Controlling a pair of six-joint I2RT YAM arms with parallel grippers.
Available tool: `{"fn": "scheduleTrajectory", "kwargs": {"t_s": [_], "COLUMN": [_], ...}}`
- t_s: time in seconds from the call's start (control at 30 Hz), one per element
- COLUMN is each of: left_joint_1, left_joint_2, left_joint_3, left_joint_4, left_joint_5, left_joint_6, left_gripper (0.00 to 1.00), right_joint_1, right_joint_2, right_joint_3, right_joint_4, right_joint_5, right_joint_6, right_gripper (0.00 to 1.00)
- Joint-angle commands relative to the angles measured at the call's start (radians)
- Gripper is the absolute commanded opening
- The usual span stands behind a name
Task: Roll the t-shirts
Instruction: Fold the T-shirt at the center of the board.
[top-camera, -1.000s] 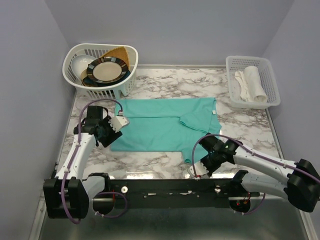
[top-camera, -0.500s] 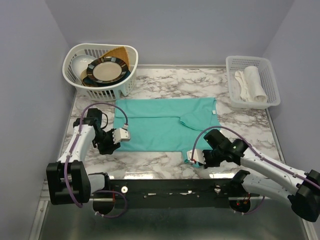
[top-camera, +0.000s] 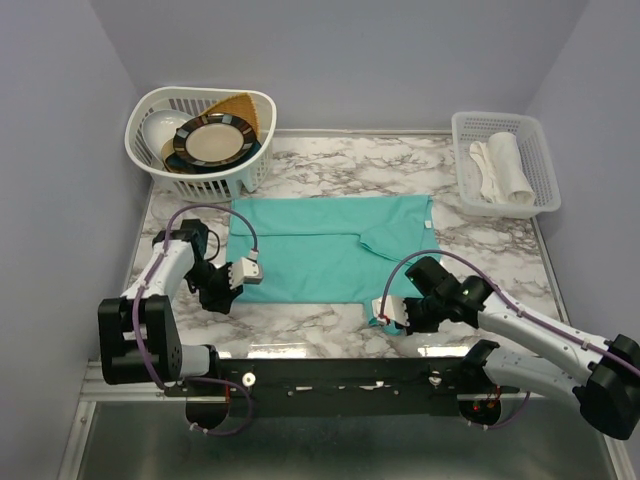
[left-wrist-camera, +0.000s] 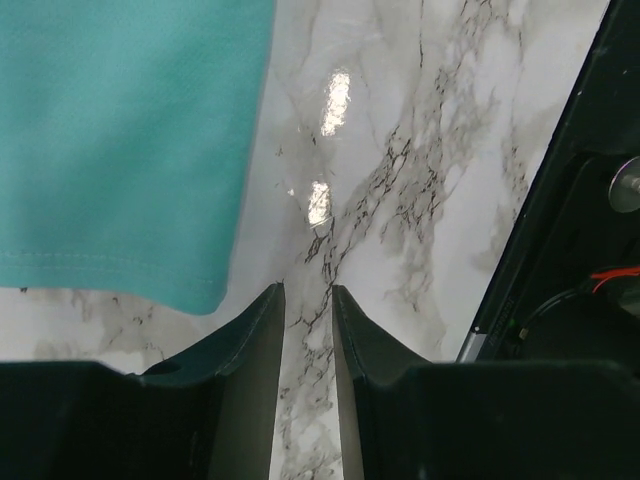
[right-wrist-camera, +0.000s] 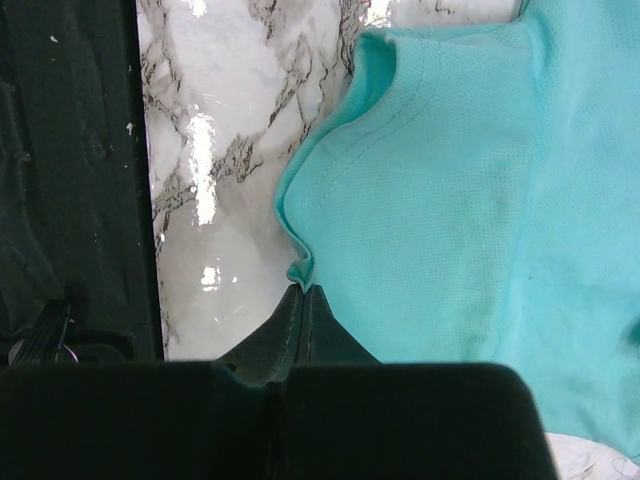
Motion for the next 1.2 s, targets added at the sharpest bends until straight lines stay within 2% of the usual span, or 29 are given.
{"fn": "scheduleTrajectory", "kwargs": {"t_s": [0.0, 0.13, 0.47, 0.63, 0.8, 0.83, 0.97, 1.1, 1.17], "left_joint_1": [-0.005, -0.003, -0.003, -0.005, -0.005, -0.005, -0.003, -0.005, -0.003], "left_joint_2": [0.054, 0.078, 0.172, 0.177, 0.184, 0.178, 0.137, 0.111, 0.105], "left_joint_3": [0.039, 0.041, 0.035, 0.003, -0.045, -0.057, -0.12, -0.148, -0.148], "left_joint_4": [-0.001, 0.033, 0.098, 0.205, 0.22, 0.234, 0.285, 0.299, 0.297], "left_joint_5": [0.08, 0.063, 0.017, -0.018, -0.075, -0.088, -0.145, -0.139, -0.13], "left_joint_6": [-0.045, -0.046, -0.043, -0.068, -0.002, 0.007, 0.052, 0.063, 0.056], "left_gripper": [0.36, 0.4, 0.41, 0.41, 0.31, 0.25, 0.13, 0.0, 0.0], "right_joint_1": [-0.005, -0.005, -0.005, -0.005, -0.005, -0.005, -0.022, -0.039, -0.044], "right_joint_2": [0.004, 0.013, 0.03, 0.038, 0.047, 0.047, 0.04, 0.041, 0.047], "right_joint_3": [0.02, 0.018, 0.018, 0.023, 0.025, 0.025, 0.025, 0.032, 0.04], "right_joint_4": [0.014, 0.02, 0.028, 0.026, 0.031, 0.037, 0.037, 0.032, 0.032], "right_joint_5": [0.025, 0.013, 0.013, 0.017, 0.019, 0.023, 0.039, 0.042, 0.04], "right_joint_6": [0.019, 0.02, 0.023, 0.03, 0.03, 0.036, 0.065, 0.073, 0.07], "right_gripper": [0.01, 0.01, 0.01, 0.01, 0.01, 0.01, 0.01, 0.01, 0.01]}}
